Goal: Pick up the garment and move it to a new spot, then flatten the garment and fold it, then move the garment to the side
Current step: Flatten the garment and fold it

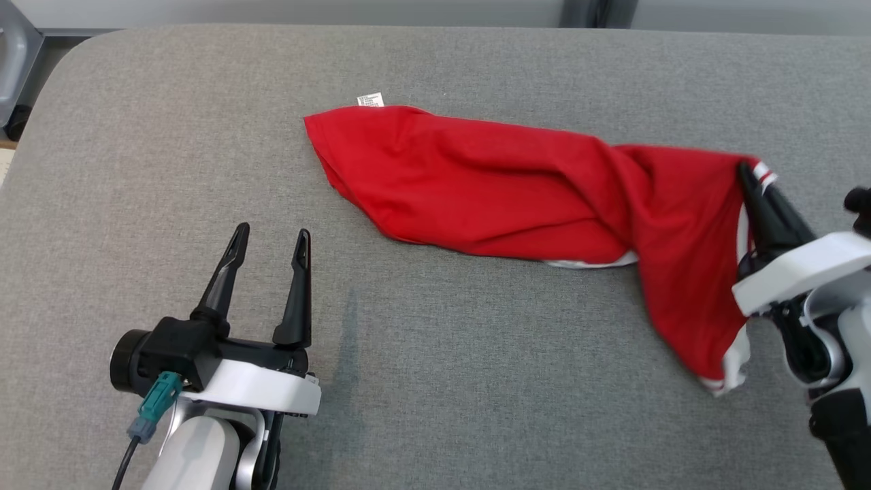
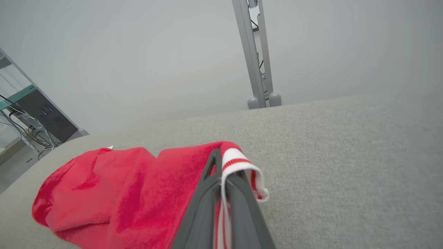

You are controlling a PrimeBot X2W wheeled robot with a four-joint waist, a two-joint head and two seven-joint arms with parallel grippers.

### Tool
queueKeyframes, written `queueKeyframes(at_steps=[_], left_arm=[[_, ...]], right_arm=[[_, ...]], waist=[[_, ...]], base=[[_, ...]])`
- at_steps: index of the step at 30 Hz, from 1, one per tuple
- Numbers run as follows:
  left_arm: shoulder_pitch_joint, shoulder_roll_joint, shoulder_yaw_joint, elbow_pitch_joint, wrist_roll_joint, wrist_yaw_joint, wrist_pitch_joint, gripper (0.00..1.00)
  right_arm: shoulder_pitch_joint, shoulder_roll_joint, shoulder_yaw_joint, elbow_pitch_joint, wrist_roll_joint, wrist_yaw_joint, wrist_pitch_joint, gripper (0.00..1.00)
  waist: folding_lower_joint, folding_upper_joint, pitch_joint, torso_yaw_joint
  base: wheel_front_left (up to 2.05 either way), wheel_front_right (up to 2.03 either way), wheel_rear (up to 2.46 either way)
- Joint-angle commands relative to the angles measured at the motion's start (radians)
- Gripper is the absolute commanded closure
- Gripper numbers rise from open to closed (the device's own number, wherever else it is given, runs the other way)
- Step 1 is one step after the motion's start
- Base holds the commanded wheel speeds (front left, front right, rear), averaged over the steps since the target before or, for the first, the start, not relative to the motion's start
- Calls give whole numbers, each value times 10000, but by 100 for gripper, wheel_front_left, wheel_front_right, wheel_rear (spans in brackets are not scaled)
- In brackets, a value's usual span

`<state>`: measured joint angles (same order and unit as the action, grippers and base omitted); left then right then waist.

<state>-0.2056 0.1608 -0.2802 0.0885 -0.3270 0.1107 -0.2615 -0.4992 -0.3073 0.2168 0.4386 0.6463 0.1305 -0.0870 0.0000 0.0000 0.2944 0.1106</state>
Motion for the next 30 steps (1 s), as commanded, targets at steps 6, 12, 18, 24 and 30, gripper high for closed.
queueKeyframes(at_steps=[6, 12, 18, 24, 30], left_arm=[[2, -48, 253, -30, 185, -132, -44, 0], [154, -113, 434, -38, 292, -222, -44, 0], [190, -191, 544, -47, 372, -297, -44, 0], [146, -221, 610, -26, 440, -382, -45, 0], [190, -224, 690, -18, 491, -424, -45, 0]], right_arm=[[-739, -621, 649, -631, -821, 5, -1075, 100], [-216, -1367, 2881, -2261, -2329, 3, -1291, 100], [1140, -1713, 4411, -2804, -2306, 3, -637, 100], [2390, -1634, 4825, -2223, -1821, 3, -392, 100], [3221, -1339, 4245, -882, -1277, -15, -714, 100]], waist=[[0, 0, -75, -195], [0, 0, -159, -461], [0, 0, -154, -693], [0, 0, -119, -843], [0, 0, -153, -903]], base=[[0, 0, 0], [0, 0, 0], [0, 0, 0], [0, 0, 0], [0, 0, 0]])
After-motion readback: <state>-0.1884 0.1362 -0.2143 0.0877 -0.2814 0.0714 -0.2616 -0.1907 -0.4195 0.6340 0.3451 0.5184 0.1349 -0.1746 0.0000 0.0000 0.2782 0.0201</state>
